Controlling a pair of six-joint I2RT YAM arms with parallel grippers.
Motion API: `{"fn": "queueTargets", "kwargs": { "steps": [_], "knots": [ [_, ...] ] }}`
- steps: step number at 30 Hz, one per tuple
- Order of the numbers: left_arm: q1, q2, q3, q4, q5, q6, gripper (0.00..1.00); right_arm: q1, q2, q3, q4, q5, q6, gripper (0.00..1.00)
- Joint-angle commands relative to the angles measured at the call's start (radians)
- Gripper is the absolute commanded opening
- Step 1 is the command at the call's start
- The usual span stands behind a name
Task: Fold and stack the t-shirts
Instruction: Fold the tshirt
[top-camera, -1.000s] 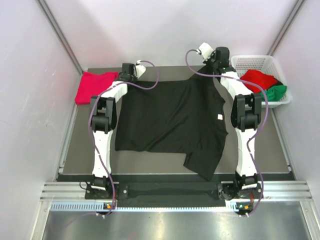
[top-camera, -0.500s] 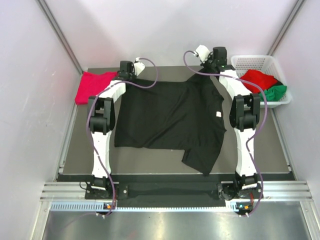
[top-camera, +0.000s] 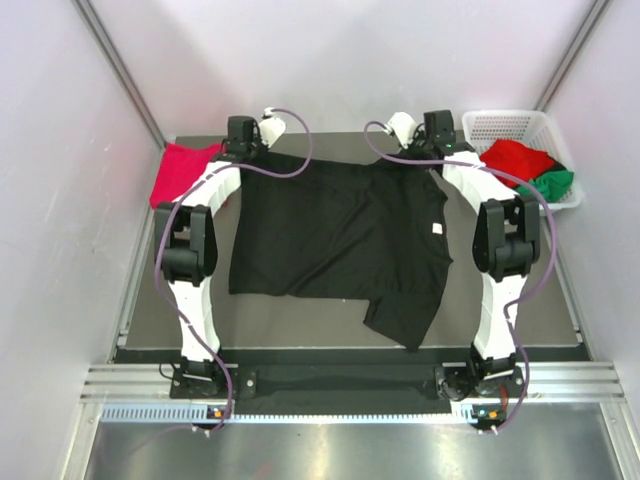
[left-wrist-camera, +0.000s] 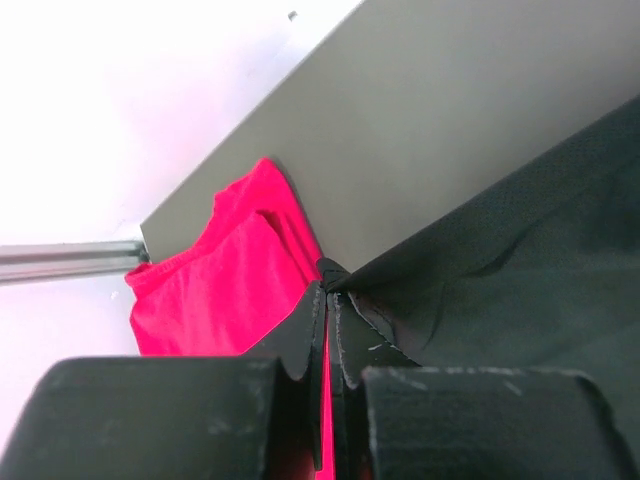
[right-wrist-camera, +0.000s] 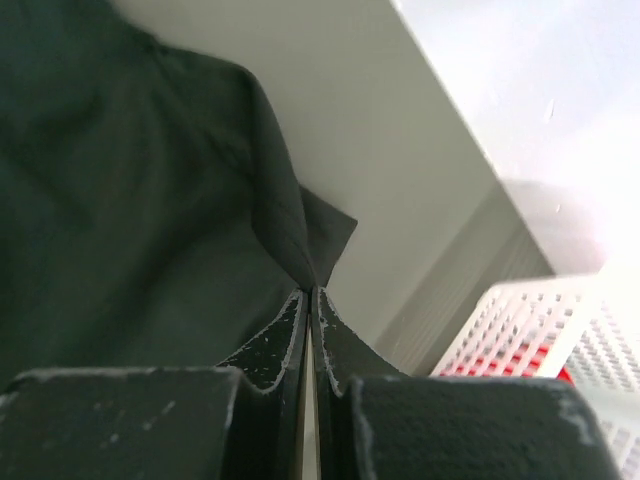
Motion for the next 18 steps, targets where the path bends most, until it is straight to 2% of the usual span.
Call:
{"fn": "queueTargets", "kwargs": {
  "steps": [1, 8, 18],
  "knots": [
    [0.009, -0.087, -0.05, 0.02, 0.023, -0.003, 0.0, 0.004, -0.136, -0.055, 0.02, -0.011, 0.021, 0.0],
    [0.007, -0.114, -0.11, 0.034, 0.023, 0.016, 0.0, -0.001, -0.225, -0.144, 0.015, -0.005, 0.044, 0.0],
    [0.007, -0.096, -0.068, 0.029, 0.029, -0.014, 0.0, -0.024, -0.295, -0.169, -0.003, -0.003, 0.09, 0.0]
  ]
}}
